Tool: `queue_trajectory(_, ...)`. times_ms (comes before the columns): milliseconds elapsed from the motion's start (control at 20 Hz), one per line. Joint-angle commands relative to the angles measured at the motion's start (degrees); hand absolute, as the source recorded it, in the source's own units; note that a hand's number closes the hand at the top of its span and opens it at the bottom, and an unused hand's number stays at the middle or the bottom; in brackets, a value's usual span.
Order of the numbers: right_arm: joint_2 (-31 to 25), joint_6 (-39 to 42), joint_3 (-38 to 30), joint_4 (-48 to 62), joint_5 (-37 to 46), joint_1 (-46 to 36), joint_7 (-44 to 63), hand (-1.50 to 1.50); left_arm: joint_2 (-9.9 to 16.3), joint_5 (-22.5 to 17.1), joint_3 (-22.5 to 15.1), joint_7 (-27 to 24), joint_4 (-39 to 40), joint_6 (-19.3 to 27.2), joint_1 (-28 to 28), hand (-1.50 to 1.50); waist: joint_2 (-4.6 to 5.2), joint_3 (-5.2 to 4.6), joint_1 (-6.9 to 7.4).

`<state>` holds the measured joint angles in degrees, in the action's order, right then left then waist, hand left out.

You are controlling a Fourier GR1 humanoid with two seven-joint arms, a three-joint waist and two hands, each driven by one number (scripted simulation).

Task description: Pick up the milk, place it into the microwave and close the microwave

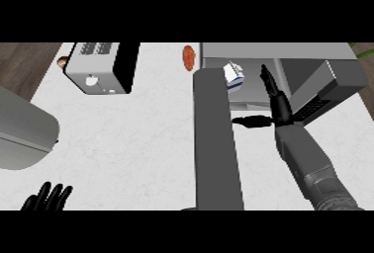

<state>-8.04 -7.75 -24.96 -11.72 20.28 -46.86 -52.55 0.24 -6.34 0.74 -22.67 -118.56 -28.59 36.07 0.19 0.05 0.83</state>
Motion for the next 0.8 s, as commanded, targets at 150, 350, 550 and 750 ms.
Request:
queue_trajectory(150,3.21,5.76,2.63,-6.54,-1.44,8.03,-2.05,-1.5,-0.23,4.94,-8.96,4.53,-2.24,4.19,-2.65,-1.5,-0.73,-0.1,-1.75)
queue_trajectory(350,4.95,8.72,4.99,-12.04,-1.69,15.66,-2.06,-1.5,-0.23,3.45,-9.59,10.05,0.21,6.14,-8.97,-1.5,-0.89,-0.15,-2.96)
queue_trajectory(550,5.12,13.08,6.01,-19.01,-3.59,22.24,-2.18,-1.5,-0.23,8.62,-15.24,13.52,0.64,6.53,-10.14,1.5,-0.89,-0.14,-2.99)
queue_trajectory(750,5.14,16.43,8.23,-30.65,-4.75,31.01,-1.83,-1.5,-0.08,10.71,-15.9,13.72,2.73,6.11,-12.12,1.5,-1.23,-0.25,-3.94)
